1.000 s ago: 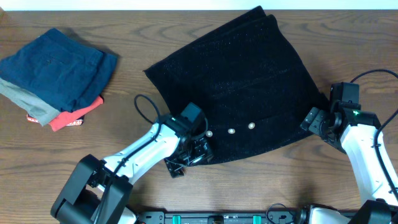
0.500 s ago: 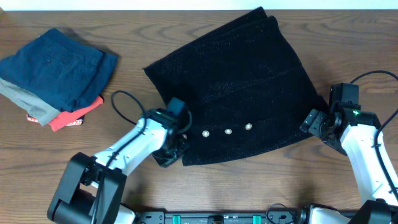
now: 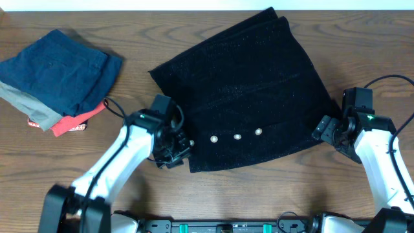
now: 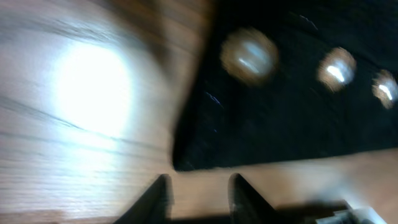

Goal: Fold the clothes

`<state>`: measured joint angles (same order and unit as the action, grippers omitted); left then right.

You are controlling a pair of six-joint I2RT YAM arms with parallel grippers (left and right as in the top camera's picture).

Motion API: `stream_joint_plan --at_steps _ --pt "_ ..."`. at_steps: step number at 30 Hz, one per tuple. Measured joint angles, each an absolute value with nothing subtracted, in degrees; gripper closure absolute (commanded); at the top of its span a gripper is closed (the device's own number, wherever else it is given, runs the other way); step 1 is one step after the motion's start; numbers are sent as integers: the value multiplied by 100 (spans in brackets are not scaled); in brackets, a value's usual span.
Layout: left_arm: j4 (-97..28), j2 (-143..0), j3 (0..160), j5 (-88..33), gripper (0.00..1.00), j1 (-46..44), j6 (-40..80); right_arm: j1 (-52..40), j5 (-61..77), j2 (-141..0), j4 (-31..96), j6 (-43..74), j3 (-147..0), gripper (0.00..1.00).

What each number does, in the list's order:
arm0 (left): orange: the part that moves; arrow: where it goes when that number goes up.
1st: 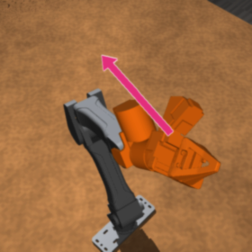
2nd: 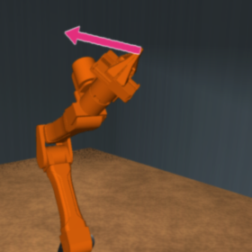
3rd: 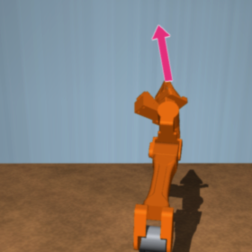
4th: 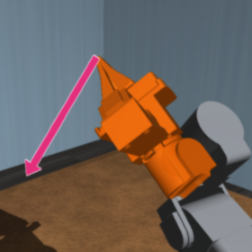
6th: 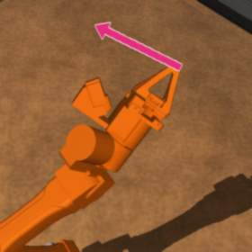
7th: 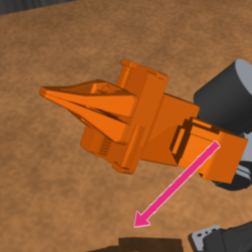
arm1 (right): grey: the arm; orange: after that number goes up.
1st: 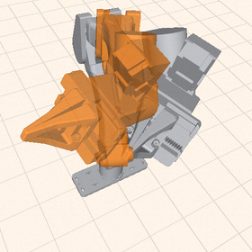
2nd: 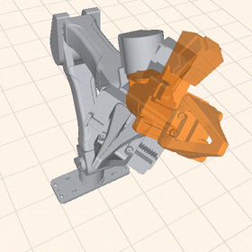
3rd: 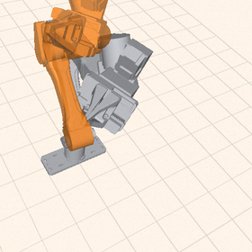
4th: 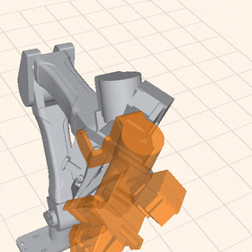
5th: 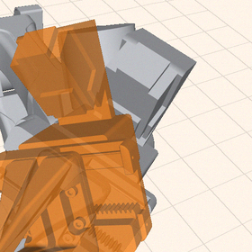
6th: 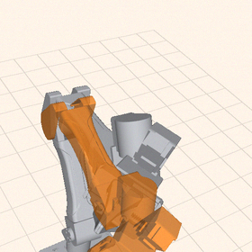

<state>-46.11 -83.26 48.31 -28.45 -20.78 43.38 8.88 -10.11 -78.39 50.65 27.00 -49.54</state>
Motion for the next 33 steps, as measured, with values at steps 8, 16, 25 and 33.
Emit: stream_joint_plan --at_steps 8,16,25,33 --pt "-4073 -8093 4508 -2692 2 -3081 5927 888 -1009 -7839 5050 2698 -4954 1" --pt "-2305 -8178 3511 -2062 2 -3667 7765 891 -1009 -7839 5054 2698 -4954 1" --pt "-2064 -8112 3352 -1262 64 -3717 8604 891 -1009 -7839 5057 2698 -4954 1" --pt "-2401 -8106 3382 -1057 80 -3712 8604 891 -1009 -7839 5054 2698 -4954 1"
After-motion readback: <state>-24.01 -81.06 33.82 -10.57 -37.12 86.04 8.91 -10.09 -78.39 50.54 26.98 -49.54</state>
